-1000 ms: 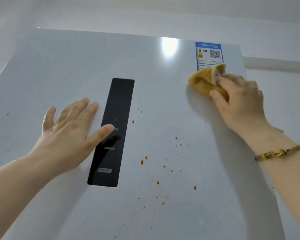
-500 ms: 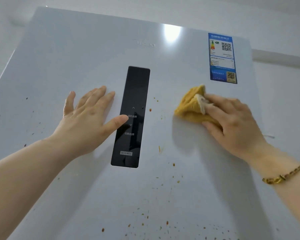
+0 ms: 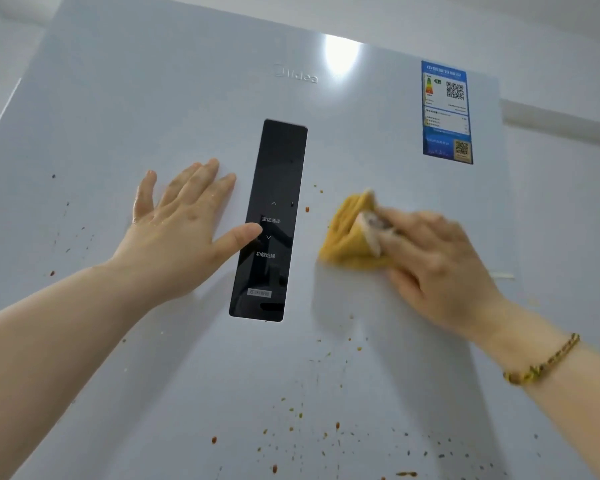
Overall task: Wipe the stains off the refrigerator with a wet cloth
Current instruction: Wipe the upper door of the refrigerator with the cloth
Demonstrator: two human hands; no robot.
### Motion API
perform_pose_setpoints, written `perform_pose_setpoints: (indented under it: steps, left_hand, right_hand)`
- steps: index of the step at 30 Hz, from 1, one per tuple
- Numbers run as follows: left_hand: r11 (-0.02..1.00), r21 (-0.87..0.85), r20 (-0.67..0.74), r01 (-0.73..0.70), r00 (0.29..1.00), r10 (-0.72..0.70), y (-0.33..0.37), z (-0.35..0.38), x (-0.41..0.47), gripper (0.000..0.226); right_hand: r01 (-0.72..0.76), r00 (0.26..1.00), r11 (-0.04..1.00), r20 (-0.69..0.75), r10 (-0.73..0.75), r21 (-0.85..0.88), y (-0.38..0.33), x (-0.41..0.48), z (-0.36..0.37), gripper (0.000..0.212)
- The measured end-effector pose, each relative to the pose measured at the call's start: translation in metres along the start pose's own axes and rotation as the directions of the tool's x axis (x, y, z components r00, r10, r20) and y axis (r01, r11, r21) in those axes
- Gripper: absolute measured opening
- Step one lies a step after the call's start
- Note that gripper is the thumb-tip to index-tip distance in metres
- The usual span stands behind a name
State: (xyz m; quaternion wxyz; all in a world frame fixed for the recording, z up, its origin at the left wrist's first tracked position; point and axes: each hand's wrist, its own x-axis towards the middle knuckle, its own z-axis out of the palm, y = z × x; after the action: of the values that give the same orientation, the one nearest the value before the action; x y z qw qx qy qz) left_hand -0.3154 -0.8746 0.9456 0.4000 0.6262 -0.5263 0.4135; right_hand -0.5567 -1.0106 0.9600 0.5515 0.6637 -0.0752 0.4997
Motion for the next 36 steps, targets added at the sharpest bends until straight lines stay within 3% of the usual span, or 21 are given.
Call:
perform_pose_setpoints:
  steps: [2,4,5,7,10,12,13,14,16,18,20,21,22,25,28,30,34,36]
  left_hand:
    - [1.000,-0.002,-0.023,-0.010,1.000,0.010,-0.001,0.001,0.000,0.096]
    - [1.000,-0.020,-0.031,-0.011,0.999,0.010,0.000,0.003,-0.001,0.101]
    - [1.000,-0.029,-0.031,-0.010,0.999,0.009,-0.001,0.002,0.000,0.102]
    - [0.999,-0.034,-0.027,-0.012,1.000,0.011,-0.002,0.002,-0.001,0.103]
    - [1.000,-0.007,-0.027,-0.024,0.999,0.024,-0.004,0.002,-0.001,0.102]
    - [0.999,0.006,-0.026,-0.033,0.999,0.033,-0.004,0.002,-0.001,0.101]
    - [0.999,0.010,-0.025,-0.037,0.999,0.037,-0.004,0.001,-0.001,0.101]
    - [0.999,0.014,-0.026,-0.039,0.999,0.040,-0.005,0.001,-0.001,0.101]
    - [0.999,0.019,-0.024,-0.040,0.999,0.040,-0.005,0.001,-0.001,0.101]
    - [0.999,0.019,-0.032,-0.043,0.999,0.043,-0.005,0.002,-0.002,0.100]
    - [0.999,0.008,-0.044,-0.039,0.998,0.039,-0.005,0.002,-0.002,0.099]
    - [0.999,0.003,-0.046,-0.036,0.998,0.036,-0.005,0.003,-0.002,0.098]
    - [0.999,0.002,-0.049,-0.034,0.998,0.034,-0.005,0.003,-0.001,0.097]
    - [0.999,0.012,-0.056,-0.038,0.998,0.039,-0.007,0.003,0.000,0.094]
    - [0.999,0.013,-0.052,-0.032,0.998,0.032,-0.006,0.002,-0.001,0.094]
    - [1.000,0.021,-0.058,-0.020,0.998,0.021,-0.004,0.002,-0.002,0.095]
    - [0.996,0.078,-0.065,0.050,0.997,-0.045,0.009,0.003,-0.002,0.081]
    - [0.992,0.092,-0.028,0.090,0.996,-0.088,0.019,0.003,-0.001,0.079]
  right_hand:
    - [-0.251,0.968,0.968,0.002,0.251,-0.003,0.011,0.021,0.000,0.047]
    - [-0.519,0.855,0.854,0.020,0.519,0.026,0.011,0.037,0.004,0.050]
    - [-0.577,0.816,0.816,0.007,0.577,0.024,0.006,0.042,0.007,0.050]
    - [-0.491,0.870,0.871,-0.056,0.490,0.002,-0.013,0.043,0.011,0.047]
    - [-0.098,0.991,0.994,-0.082,0.102,0.057,-0.049,0.020,0.016,0.040]
    - [0.122,0.992,0.986,-0.007,-0.122,0.111,-0.049,0.014,0.011,0.039]
    - [0.141,0.989,0.985,0.020,-0.144,0.099,-0.040,0.018,0.010,0.039]
    - [0.104,0.994,0.993,0.018,-0.105,0.063,-0.028,0.025,0.011,0.039]
    - [-0.109,0.994,0.994,-0.026,0.110,0.009,-0.009,0.045,0.009,0.040]
    - [-0.420,0.907,0.907,-0.012,0.420,0.031,-0.005,0.064,0.006,0.041]
    - [-0.594,0.804,0.805,0.060,0.592,0.017,-0.014,0.073,0.013,0.043]
    - [-0.583,0.811,0.813,0.063,0.581,0.011,-0.026,0.075,0.015,0.044]
    - [-0.497,0.868,0.868,-0.006,0.497,0.015,-0.039,0.076,0.015,0.044]
    - [-0.119,0.990,0.988,-0.065,0.126,0.094,-0.063,0.056,0.022,0.041]
    - [0.087,0.996,0.987,-0.014,-0.086,0.134,-0.052,0.043,0.017,0.038]
    - [0.046,0.999,0.996,-0.026,-0.044,0.079,-0.028,0.044,0.015,0.038]
    - [-0.283,0.957,0.959,-0.053,0.284,0.026,0.016,0.037,0.008,0.042]
    - [-0.375,0.925,0.927,-0.067,0.375,0.020,0.014,0.020,0.006,0.043]
